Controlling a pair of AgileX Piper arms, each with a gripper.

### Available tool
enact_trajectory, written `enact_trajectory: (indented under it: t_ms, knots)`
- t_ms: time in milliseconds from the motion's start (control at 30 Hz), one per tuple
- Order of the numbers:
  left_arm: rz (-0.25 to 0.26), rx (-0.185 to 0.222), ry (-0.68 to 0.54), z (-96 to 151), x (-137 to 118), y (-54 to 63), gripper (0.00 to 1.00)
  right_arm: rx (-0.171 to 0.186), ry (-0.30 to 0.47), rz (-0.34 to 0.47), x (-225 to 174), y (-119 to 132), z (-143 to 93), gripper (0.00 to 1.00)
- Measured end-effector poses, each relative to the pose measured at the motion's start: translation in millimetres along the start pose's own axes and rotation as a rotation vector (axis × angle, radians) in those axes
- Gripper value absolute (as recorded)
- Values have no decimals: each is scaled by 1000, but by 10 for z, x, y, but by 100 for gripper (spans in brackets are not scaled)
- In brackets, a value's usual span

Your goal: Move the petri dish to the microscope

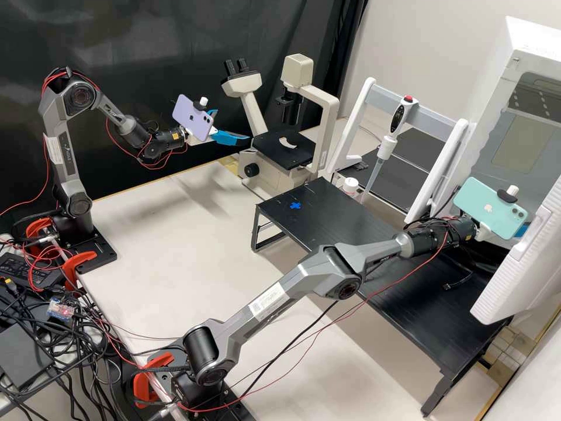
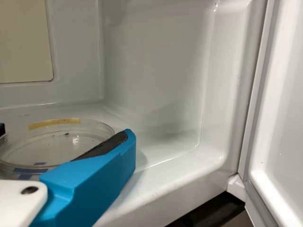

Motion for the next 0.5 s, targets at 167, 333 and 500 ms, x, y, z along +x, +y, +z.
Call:
enact_trajectory:
  t_ms: [167,333,500]
  knots:
    - [0,0,0,0,0,0,100,9,-16,27,-34,-18,66,0]
    - [0,0,0,0,0,0,100,24,-49,25,-132,53,111,0]
    - [0,0,0,0,0,0,100,20,-94,8,-316,167,141,0]
